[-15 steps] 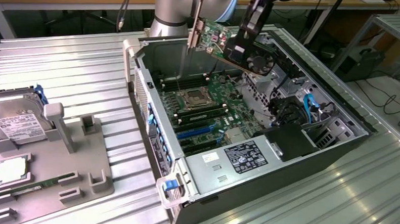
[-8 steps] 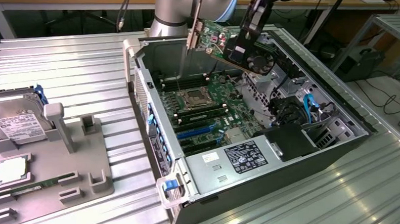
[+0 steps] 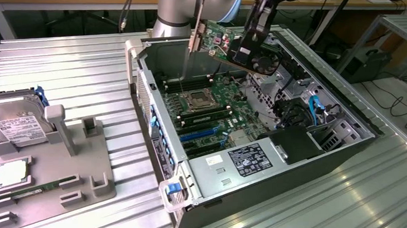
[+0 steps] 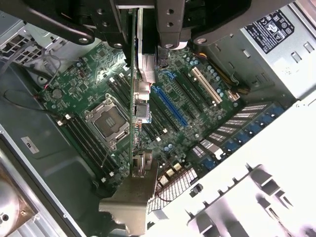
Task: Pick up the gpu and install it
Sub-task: 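Insert the gpu into the slot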
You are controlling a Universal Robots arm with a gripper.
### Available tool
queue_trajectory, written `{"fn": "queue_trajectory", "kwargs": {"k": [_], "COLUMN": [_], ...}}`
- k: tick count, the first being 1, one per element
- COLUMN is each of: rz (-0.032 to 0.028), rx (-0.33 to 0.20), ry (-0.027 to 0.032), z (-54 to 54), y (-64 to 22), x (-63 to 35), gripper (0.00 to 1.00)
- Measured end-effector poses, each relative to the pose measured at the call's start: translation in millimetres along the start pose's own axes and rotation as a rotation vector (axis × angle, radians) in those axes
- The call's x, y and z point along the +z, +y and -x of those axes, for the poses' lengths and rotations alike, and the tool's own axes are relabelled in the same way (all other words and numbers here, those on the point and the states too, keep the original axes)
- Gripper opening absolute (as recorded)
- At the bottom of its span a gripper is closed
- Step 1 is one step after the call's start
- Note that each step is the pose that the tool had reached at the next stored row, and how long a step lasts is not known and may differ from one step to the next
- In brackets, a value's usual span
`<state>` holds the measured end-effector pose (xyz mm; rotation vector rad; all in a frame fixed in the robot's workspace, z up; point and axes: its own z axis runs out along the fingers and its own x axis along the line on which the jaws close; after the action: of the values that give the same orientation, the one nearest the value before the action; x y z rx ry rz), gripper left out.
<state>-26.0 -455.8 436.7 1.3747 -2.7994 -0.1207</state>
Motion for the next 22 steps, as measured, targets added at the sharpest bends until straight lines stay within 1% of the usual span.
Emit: {"fn": "queue_trajectory", "kwargs": {"k": [7,13,17,18,22], "rz": [0.001,0.0014,0.0022,0.0026,0.0018], "rx": [-0.062,-0.093,-0.145,-0.168,-0.195], "ry": [0.0048,0.0073,0.0114,0.0132,0.0151], "z": [-0.1,0.0,0.0,-0.1,0.0], "y": [0.0,0.0,0.0,0.0,0.0], "x": [0.0,0.0,0.0,0.0,0.1], "gripper": [0.28,0.28,0.28,0.28,0.28]}}
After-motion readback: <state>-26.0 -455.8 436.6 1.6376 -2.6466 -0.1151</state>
